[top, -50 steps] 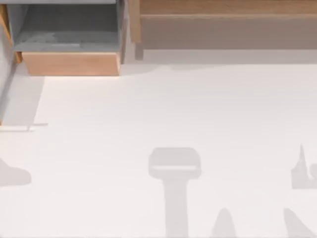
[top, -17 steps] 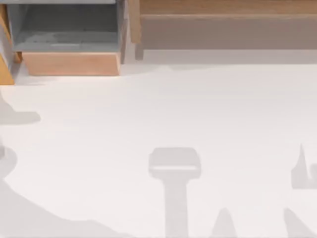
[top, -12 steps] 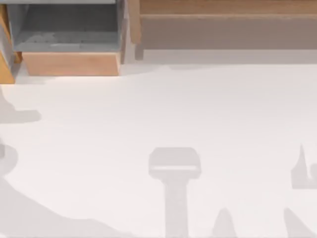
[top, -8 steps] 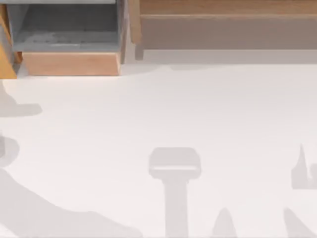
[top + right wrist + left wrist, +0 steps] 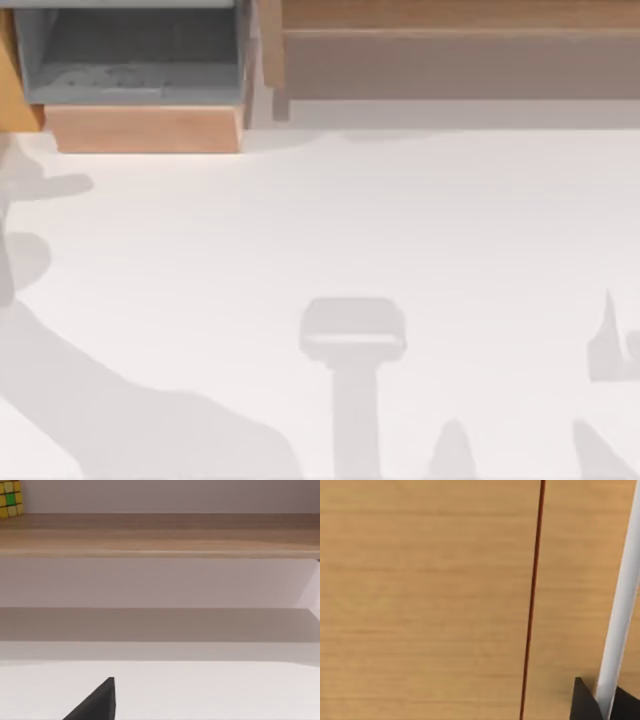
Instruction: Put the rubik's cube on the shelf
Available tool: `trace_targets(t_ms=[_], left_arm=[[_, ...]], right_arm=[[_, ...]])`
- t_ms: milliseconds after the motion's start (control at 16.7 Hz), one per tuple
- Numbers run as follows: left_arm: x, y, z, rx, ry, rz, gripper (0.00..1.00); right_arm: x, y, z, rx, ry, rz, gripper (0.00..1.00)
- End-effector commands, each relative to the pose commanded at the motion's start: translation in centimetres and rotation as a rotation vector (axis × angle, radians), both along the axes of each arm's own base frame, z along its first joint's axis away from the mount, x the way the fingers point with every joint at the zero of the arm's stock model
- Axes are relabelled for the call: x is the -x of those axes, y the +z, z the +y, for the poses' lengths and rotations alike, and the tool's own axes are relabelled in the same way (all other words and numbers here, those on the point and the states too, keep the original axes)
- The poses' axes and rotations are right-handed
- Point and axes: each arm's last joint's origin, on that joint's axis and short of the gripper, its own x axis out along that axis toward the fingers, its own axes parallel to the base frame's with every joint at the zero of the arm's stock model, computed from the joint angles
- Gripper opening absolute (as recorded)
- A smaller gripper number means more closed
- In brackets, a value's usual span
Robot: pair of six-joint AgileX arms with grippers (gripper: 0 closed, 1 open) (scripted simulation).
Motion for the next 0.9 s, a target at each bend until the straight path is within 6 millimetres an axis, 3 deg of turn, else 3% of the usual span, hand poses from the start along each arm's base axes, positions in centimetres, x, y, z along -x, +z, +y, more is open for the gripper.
trace_targets(t_ms=[120,900], left_arm=[[0.00,0.00,0.00,0.000,0.000,0.000,0.00],[0.00,0.00,0.00,0.000,0.000,0.000,0.98]], right_arm=[[0.00,0.00,0.00,0.000,0.000,0.000,1.00],[0.00,0.00,0.00,0.000,0.000,0.000,1.00]])
